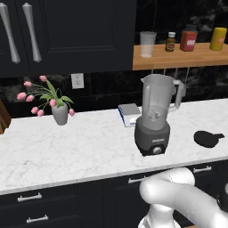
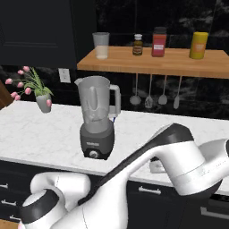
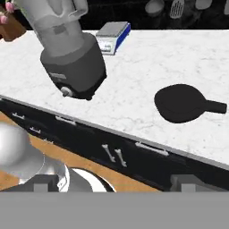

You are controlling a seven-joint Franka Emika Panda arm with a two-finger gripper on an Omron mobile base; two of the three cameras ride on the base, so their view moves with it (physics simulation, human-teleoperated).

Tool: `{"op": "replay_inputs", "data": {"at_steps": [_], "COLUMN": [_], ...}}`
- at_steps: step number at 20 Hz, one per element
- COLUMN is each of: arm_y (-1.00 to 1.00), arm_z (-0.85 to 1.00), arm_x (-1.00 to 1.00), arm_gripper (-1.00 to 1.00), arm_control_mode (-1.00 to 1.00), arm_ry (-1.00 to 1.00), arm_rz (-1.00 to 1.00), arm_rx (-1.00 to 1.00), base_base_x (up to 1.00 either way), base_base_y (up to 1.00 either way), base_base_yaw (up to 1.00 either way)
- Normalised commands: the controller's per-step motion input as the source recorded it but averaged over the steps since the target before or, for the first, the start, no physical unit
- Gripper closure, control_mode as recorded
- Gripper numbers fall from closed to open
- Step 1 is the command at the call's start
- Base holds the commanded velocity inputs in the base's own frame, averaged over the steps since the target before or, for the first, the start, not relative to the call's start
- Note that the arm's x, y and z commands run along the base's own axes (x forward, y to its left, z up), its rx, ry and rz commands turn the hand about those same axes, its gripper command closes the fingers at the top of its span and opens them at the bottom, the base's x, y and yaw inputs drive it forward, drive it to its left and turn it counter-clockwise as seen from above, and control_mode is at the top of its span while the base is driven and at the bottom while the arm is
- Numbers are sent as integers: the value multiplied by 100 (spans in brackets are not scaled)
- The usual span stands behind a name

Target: Close the lid blender by securely placing the lid on top.

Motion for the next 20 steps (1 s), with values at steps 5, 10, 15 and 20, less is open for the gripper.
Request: {"op": "replay_inputs", "data": {"at_steps": [5,10,15,20], "arm_y": [-22,-11,0,0], "arm_z": [-42,-18,-12,-27], "arm_x": [98,39,0,20], "arm_gripper": [-100,-100,-100,-100], "arm_control_mode": [-100,-100,-100,-100], "arm_ry": [37,14,-5,-10], "arm_rz": [18,17,5,27], "arm_rx": [-31,-16,0,-3], "base_base_x": [0,0,0,0], "base_base_y": [0,0,0,0], "base_base_yaw": [0,0,0,0]}}
